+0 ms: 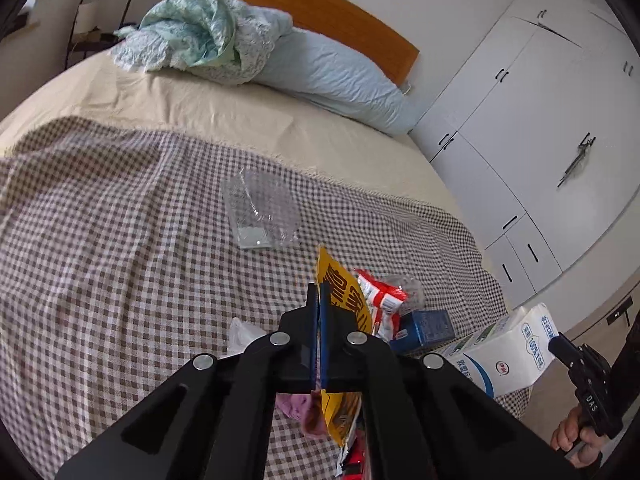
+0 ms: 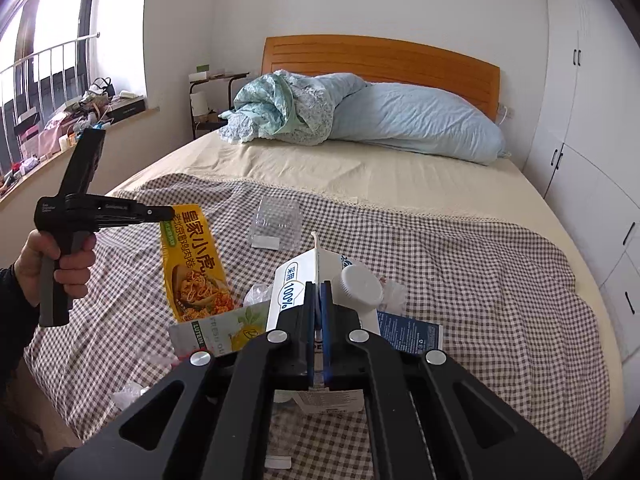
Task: Collect trash
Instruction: 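Grasp the white milk carton with the right tool while the left tool grasps the yellow snack bag, then carry both items to the green trash bag and open both tools to drop them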
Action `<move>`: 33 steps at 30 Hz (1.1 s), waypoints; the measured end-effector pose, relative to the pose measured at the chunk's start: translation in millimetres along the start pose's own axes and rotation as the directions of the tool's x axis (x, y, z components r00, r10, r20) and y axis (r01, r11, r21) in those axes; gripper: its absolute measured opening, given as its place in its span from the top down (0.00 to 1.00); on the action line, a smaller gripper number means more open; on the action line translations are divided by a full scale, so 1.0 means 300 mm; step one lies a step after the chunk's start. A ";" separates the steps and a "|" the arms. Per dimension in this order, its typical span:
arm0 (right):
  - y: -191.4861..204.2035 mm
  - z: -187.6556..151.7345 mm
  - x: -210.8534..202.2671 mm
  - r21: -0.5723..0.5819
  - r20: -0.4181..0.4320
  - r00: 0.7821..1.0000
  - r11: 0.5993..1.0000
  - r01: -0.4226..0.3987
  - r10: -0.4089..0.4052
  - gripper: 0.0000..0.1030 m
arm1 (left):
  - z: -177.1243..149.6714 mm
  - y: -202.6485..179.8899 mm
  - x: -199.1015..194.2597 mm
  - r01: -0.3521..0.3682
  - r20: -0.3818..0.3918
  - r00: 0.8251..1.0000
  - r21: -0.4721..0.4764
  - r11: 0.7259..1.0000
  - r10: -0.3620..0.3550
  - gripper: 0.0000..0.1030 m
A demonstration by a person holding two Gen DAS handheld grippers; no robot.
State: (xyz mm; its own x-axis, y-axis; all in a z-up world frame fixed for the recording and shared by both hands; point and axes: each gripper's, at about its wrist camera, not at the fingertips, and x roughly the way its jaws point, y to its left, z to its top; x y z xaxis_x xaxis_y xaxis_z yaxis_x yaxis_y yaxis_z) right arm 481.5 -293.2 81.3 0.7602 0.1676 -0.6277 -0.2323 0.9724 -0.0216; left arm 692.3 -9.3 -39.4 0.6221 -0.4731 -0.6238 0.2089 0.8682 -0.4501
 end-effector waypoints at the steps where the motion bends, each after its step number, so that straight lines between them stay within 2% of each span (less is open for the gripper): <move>1: -0.005 0.011 -0.027 0.004 0.010 1.000 1.000 0.009 -0.009 0.98 | 0.009 -0.037 -0.044 -0.001 0.022 1.000 0.019 1.000 0.001 1.00; 5: -0.015 0.035 -0.164 0.004 0.049 0.998 0.999 0.044 -0.045 0.98 | 0.034 -0.213 -0.240 -0.016 0.127 0.992 0.109 0.994 0.003 1.00; 8: -0.023 0.033 -0.307 0.008 0.088 0.994 0.997 0.071 -0.071 0.98 | 0.027 -0.339 -0.386 -0.025 0.203 0.979 0.167 0.986 -0.009 1.00; 11: -0.033 0.009 -0.454 0.015 0.117 0.988 0.995 0.103 -0.104 0.98 | -0.002 -0.442 -0.521 -0.005 0.247 0.968 0.202 0.979 -0.046 1.00; 13: -0.033 -0.020 -0.536 0.020 0.125 0.985 0.992 0.121 -0.123 0.98 | -0.036 -0.507 -0.582 0.003 0.249 0.967 0.223 0.975 -0.060 1.00; 18: -0.045 -0.153 -0.739 0.061 0.135 0.977 0.986 0.157 -0.164 0.98 | -0.181 -0.667 -0.686 0.067 0.200 0.971 0.295 0.953 -0.130 1.00; 22: -0.066 -0.329 -0.873 0.119 0.109 0.973 0.974 0.192 -0.205 0.98 | -0.361 -0.800 -0.737 0.114 0.137 0.976 0.349 0.930 -0.171 1.00; 27: -0.072 -0.595 -0.996 0.165 0.030 0.961 0.949 0.267 -0.276 0.98 | -0.624 -0.962 -0.770 0.212 0.053 0.964 0.436 0.875 -0.260 1.00; 30: -0.071 -0.760 -1.054 0.190 -0.014 0.950 0.932 0.309 -0.312 0.98 | -0.782 -1.052 -0.755 0.290 -0.033 0.950 0.461 0.839 -0.310 1.00; 33: -0.066 -0.947 -1.087 0.203 -0.063 0.937 0.915 0.350 -0.344 0.98 | -0.949 -1.135 -0.705 0.305 -0.078 0.947 0.525 0.794 -0.312 1.00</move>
State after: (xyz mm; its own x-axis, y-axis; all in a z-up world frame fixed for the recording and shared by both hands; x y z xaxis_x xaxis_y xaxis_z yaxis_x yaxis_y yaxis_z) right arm 65.8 -413.1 65.4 0.7537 -0.1879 -0.6298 0.1768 0.9809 -0.0812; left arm 274.7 -247.6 63.9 0.4648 -0.7308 -0.4998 0.7523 0.6237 -0.2123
